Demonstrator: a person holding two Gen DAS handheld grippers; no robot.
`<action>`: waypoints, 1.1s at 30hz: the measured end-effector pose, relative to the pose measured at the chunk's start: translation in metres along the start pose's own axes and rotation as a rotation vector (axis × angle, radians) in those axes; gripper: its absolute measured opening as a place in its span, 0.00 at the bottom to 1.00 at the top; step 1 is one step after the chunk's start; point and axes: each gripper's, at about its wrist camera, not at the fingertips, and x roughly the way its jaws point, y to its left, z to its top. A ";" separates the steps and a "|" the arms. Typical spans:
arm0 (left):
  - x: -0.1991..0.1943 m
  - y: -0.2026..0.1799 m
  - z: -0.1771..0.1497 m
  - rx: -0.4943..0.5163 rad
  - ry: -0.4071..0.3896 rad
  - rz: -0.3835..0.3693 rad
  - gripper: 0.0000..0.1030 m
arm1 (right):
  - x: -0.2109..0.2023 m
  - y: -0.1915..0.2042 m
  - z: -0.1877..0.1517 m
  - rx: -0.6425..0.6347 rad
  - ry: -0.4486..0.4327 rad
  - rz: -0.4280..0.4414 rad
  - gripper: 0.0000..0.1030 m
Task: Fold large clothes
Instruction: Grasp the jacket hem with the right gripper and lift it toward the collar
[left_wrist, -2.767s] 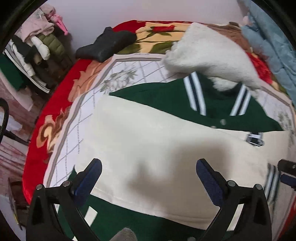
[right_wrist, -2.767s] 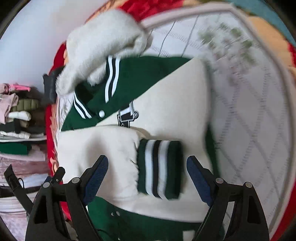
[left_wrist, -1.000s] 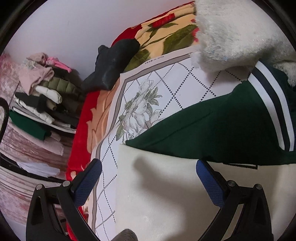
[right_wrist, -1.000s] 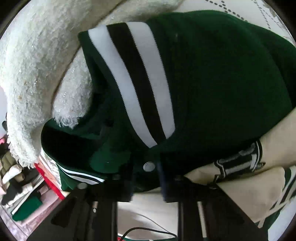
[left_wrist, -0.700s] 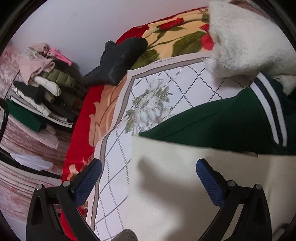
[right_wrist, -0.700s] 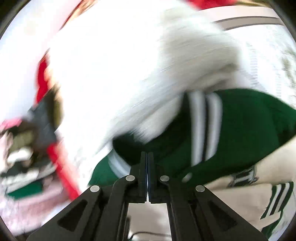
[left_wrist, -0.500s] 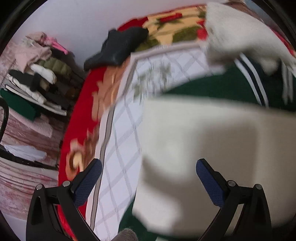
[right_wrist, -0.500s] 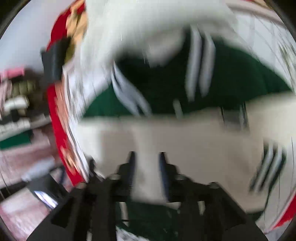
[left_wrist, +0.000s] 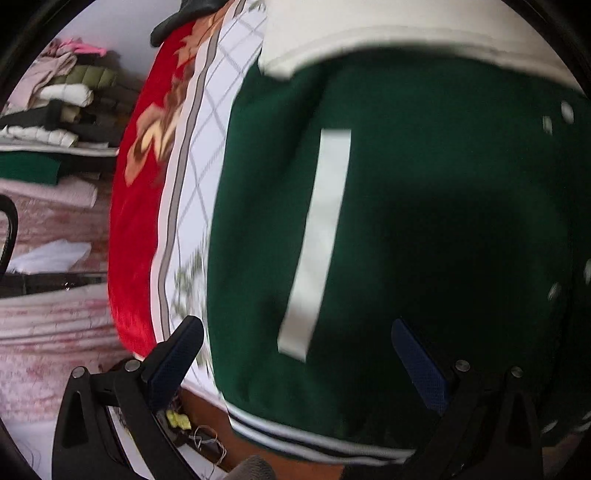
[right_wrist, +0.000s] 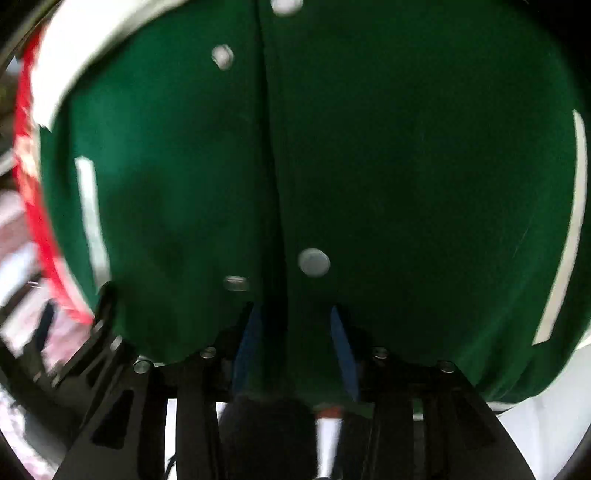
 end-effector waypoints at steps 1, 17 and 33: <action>0.001 -0.001 -0.005 -0.005 -0.001 0.015 1.00 | 0.003 -0.002 -0.002 0.000 -0.014 -0.011 0.39; -0.007 0.019 -0.047 -0.122 -0.068 0.013 1.00 | -0.040 -0.031 -0.037 0.131 -0.049 0.360 0.00; -0.101 -0.041 -0.026 -0.023 -0.224 -0.161 1.00 | -0.122 -0.239 -0.138 0.252 -0.280 0.139 0.31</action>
